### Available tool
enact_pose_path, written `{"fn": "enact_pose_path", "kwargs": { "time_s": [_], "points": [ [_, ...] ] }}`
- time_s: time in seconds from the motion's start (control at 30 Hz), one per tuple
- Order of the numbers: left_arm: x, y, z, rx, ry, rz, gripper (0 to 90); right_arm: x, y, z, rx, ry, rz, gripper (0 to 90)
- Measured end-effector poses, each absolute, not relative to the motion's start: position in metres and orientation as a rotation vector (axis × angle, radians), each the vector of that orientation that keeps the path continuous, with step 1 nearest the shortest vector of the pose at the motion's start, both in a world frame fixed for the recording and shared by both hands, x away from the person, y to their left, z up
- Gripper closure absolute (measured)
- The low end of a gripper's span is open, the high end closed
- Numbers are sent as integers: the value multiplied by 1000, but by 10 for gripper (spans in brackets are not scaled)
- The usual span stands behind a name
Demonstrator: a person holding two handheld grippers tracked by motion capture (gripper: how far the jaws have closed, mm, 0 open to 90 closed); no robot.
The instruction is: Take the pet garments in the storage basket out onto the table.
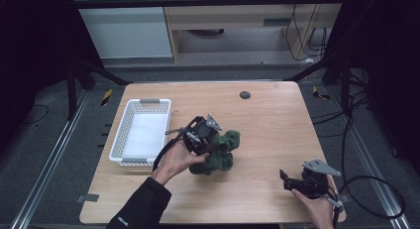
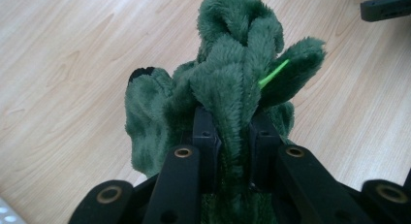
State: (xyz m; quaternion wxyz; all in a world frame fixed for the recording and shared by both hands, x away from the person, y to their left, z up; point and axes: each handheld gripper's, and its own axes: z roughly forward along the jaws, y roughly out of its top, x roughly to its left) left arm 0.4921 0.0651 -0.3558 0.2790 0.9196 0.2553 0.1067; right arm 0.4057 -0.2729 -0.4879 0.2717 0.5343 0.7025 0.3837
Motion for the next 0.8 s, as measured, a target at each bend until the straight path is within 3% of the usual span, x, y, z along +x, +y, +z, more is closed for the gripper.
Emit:
{"fn": "enact_pose_path", "kwargs": {
  "time_s": [0.37, 0.8],
  "points": [
    [494, 58, -379, 2482, 683, 244, 728, 406, -272, -488, 1442, 1897, 1031, 68],
    [494, 56, -394, 2500, 684, 246, 541, 406, -272, -489, 1440, 1900, 1028, 67]
  ]
}}
